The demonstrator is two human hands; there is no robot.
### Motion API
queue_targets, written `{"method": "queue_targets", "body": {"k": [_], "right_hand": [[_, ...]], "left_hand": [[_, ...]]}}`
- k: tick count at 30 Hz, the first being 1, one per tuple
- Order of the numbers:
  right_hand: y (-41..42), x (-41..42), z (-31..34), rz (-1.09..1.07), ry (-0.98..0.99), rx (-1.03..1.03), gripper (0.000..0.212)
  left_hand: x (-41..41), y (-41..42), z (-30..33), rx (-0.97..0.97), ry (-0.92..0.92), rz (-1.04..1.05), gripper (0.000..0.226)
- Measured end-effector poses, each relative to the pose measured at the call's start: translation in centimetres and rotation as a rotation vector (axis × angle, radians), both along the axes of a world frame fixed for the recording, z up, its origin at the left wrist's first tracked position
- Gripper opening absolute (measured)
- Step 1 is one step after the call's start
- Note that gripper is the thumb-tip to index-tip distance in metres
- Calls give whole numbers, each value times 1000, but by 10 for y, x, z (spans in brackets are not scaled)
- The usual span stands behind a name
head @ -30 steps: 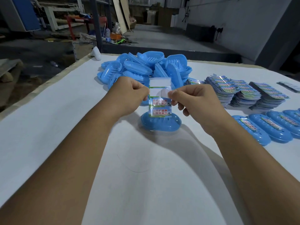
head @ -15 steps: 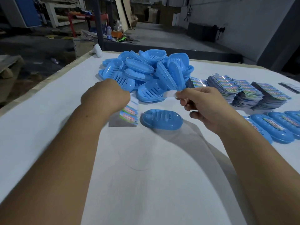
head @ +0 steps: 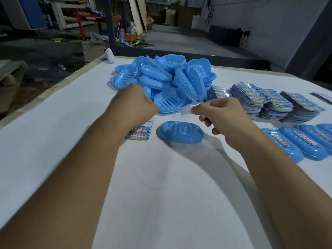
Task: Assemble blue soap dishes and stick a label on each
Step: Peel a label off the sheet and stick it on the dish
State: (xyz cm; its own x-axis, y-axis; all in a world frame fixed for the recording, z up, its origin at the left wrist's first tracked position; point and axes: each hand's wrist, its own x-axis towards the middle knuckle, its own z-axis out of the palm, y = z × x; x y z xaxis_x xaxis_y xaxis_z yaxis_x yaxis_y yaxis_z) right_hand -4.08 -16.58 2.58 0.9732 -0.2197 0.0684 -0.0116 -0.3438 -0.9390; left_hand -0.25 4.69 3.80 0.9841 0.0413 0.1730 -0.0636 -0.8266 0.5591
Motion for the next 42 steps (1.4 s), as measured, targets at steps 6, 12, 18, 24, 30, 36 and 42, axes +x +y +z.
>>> {"method": "queue_targets", "body": {"k": [6,12,18,24,30,36,42], "right_hand": [[4,-2,-1,27,-58,-31,24],[5,-4,1,57,-62,-33,24],[4,-5,2,67,-77,-25,21],[0,-3,-1,134,-107,-16,15],[-1,-2,-3,230,-137,-26,16],[-6,1,-4,22,-96,-95,22],[-6,1,-2,11,-50,-77,25]], "left_hand": [[-19,-32,0,-424,87,-307,20],[-17,-34,-2,-492,131,-301,12],[-17,-33,-2,-488,153,-293,13],[-15,-34,-3,-536,166,-271,16],[-12,-31,-3,-537,120,-202,27],[-13,-32,-1,-563,88,-131,22],[-11,-32,-1,-558,89,-111,32]]}}
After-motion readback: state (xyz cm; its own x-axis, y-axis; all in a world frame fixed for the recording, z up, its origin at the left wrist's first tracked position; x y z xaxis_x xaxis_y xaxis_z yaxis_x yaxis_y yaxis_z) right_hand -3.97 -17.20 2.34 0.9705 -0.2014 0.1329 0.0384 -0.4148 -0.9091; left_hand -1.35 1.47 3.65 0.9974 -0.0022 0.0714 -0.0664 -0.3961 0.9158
